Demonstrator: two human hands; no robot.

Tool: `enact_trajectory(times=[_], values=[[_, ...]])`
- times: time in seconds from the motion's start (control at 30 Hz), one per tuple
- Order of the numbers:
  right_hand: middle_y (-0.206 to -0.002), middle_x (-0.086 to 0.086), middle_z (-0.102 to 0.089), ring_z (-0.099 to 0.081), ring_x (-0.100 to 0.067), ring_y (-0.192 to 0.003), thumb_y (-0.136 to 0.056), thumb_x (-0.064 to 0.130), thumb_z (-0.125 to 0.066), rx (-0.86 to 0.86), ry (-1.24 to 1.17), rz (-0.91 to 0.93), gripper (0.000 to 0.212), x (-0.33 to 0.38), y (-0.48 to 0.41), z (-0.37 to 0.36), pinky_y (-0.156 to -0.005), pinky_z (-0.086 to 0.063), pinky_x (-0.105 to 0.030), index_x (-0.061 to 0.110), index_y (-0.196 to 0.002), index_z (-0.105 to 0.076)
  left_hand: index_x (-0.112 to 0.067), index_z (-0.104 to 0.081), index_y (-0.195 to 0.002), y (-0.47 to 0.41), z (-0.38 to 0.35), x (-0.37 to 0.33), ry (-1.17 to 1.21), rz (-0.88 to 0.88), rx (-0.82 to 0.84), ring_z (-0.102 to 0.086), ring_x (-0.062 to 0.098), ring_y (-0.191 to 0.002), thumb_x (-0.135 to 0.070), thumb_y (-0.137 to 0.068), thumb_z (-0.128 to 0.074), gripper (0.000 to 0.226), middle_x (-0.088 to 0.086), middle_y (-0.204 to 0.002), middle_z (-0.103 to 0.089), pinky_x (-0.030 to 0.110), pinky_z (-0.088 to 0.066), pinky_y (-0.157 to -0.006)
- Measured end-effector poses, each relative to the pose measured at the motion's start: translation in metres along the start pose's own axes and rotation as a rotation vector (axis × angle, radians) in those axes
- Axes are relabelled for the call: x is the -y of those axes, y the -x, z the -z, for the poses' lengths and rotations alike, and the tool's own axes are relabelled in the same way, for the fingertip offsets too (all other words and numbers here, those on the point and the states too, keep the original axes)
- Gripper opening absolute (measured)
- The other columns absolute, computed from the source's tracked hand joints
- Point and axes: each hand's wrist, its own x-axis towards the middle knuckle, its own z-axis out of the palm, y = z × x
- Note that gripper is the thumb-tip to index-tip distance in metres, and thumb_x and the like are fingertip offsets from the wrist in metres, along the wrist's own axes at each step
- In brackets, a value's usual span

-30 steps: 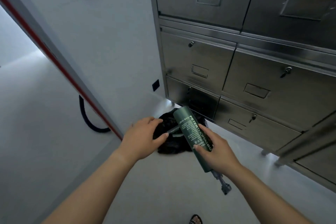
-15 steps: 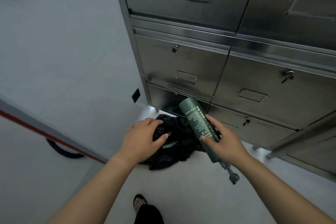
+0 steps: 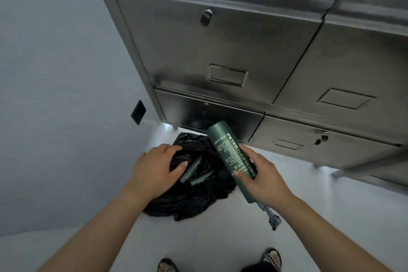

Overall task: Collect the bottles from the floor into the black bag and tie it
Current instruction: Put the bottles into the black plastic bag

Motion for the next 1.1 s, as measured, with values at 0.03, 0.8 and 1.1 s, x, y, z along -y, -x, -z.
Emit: enact_trajectory(times=[0.03,0.8,1.1], values=[[-0.137,0.005,-0.048,-0.045,-0.011,-0.120,-0.082,0.033,-0.066,0.019,0.004,0.010,0.069,-0.021,-0.016,-0.021,-0.094,-0.033,-0.019,0.036,-0.141,-0.030,-0.027,-0.047,-0.132,-0.014,-0.027,0.014,0.009,0.023,-0.004,-0.052,0.020,-0.119,-0.052,-0.088,-0.046,0.051,-0.004,-0.133,-0.054,0.039,-0.044,-0.096],[-0.134,-0.003,-0.047,-0.046,-0.020,-0.120,-0.083,0.034,-0.064,0.081,0.203,0.379,0.070,-0.338,-0.227,-0.342,-0.095,-0.034,-0.024,0.034,-0.142,-0.026,-0.025,-0.041,-0.138,-0.177,-0.497,0.199,-0.040,-0.016,-0.046,-0.043,0.019,-0.127,-0.050,-0.088,-0.050,0.057,-0.002,-0.141,-0.043,0.040,-0.041,-0.102],[-0.133,-0.004,-0.052,-0.050,-0.021,-0.117,-0.079,0.035,-0.069,0.082,0.198,0.373,0.070,-0.370,-0.224,-0.312,-0.096,-0.039,-0.030,0.034,-0.139,-0.034,-0.030,-0.034,-0.140,-0.139,-0.537,0.203,-0.126,-0.114,0.158,-0.043,0.015,-0.126,-0.055,-0.090,-0.042,0.056,-0.006,-0.142,-0.041,0.032,-0.038,-0.103]])
